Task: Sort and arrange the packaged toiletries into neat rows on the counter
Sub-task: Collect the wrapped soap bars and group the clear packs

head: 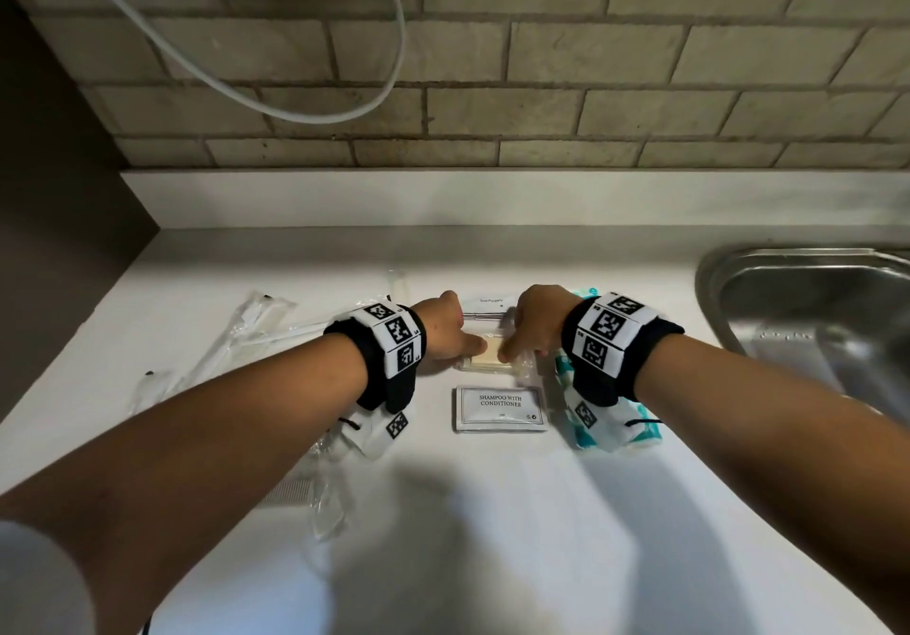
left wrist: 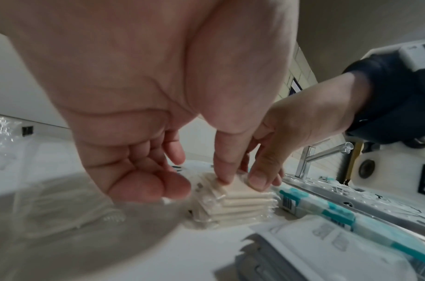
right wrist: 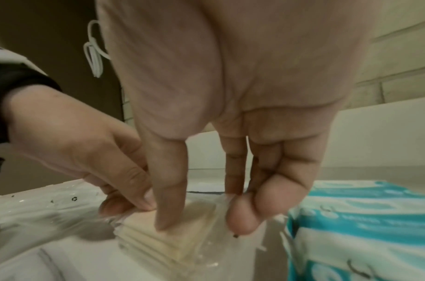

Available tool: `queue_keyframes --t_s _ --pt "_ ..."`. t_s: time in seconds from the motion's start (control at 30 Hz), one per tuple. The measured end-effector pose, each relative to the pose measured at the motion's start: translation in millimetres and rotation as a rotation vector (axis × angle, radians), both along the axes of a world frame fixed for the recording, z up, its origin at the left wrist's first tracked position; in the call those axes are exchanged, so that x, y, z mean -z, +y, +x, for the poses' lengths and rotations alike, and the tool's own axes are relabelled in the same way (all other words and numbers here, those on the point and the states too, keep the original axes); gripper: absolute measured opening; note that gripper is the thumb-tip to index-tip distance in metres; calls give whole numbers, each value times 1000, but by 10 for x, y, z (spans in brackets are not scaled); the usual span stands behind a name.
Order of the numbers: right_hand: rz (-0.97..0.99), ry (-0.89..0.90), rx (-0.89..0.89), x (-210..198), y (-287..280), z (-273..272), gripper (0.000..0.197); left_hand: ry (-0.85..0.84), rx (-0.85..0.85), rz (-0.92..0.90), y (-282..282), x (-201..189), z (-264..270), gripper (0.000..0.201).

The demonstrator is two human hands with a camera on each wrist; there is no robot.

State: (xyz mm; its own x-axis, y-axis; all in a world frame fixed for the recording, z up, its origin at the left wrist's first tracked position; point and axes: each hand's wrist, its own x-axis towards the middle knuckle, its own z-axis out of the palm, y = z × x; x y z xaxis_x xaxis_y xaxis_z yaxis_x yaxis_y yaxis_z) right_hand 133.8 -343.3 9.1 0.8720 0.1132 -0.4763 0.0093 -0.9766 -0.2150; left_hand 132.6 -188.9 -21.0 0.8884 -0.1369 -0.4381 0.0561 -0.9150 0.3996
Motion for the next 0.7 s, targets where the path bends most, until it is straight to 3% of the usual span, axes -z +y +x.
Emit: queue_keyframes --t_s 0.17,0.27,0.5,0.7 --pt "-12 -98 -6 37 34 -25 63 -41 15 28 30 -29 -26 57" --pt "-22 -121 -21 16 46 -58 70 -62 9 8 48 -25 -44 57" --pt "76 -179 -65 -210 153 -217 60 -127 -29 -57 267 -160 -104 57" --pt "209 -168 -238 -218 696 -392 37 -238 1 -61 823 -315 -552 32"
